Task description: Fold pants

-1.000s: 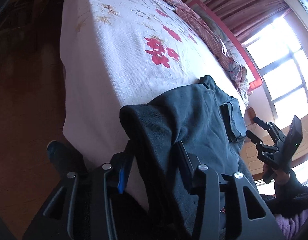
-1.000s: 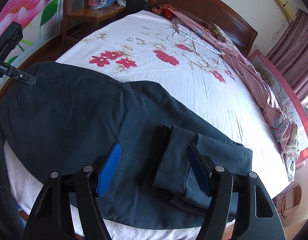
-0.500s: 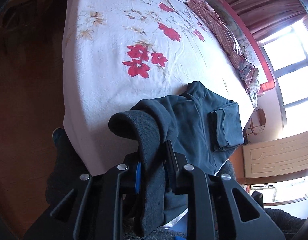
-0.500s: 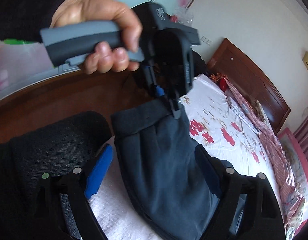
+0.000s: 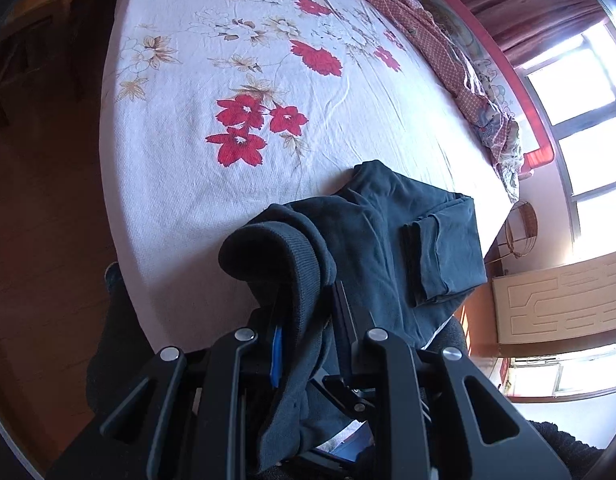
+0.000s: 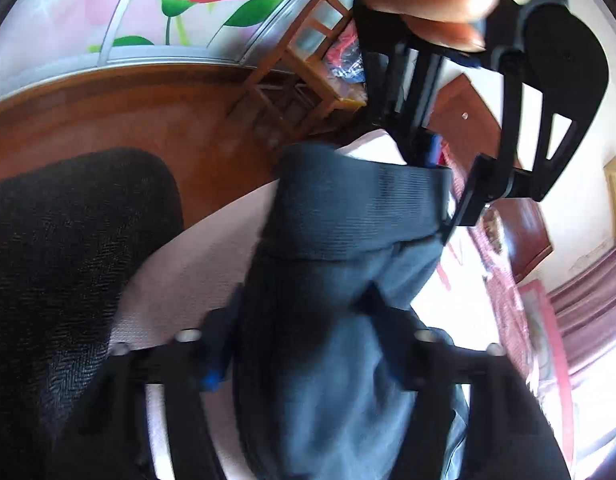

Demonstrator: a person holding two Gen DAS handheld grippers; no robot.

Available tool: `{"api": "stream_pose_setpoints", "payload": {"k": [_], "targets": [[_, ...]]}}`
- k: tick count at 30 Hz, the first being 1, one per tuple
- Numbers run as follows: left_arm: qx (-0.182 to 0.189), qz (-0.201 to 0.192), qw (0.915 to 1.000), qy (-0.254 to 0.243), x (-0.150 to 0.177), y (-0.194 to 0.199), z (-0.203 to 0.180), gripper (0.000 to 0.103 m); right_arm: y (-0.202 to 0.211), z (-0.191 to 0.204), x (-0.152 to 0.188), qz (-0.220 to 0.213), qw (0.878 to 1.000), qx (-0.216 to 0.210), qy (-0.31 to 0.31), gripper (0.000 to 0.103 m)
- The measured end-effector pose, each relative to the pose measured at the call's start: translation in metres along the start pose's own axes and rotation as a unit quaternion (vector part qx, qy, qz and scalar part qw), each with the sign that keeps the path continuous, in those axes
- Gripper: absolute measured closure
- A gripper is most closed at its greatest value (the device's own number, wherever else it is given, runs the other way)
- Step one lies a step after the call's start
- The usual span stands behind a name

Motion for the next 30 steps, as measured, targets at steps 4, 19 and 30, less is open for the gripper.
{"api": "stream_pose_setpoints", "payload": {"k": [4, 19, 30], "targets": [[0.005, -0.015, 0.9999, -0.002, -0.020, 0.004, -0.021, 0.078, 0.027, -0.069, -0.003, -0.013, 0.989, -0.042, -0.144, 0.089], [0.102, -0.106, 0.9844, -0.096, -0.058, 0.017, -0.174, 0.013, 0.118, -0.332, 0.199, -0.099, 0.847, 0.112, -0.510, 0.090], [0.036, 0.048, 0.9831, -0.173, 0.081, -0.086, -0.174, 0.013, 0.122, -0.273, 0.403, -0.072, 0.579, 0.075, -0.809, 0.075]]}}
Point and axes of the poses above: each gripper's, at about its wrist camera, not at the fingertips, and y roughly against the way its jaws point, z to its left, x to its underside, the point moved 5 cm from there along -y, roughly the way its jaws point, and after that the axes turned 11 degrees about -z, right-handed, at the moved point
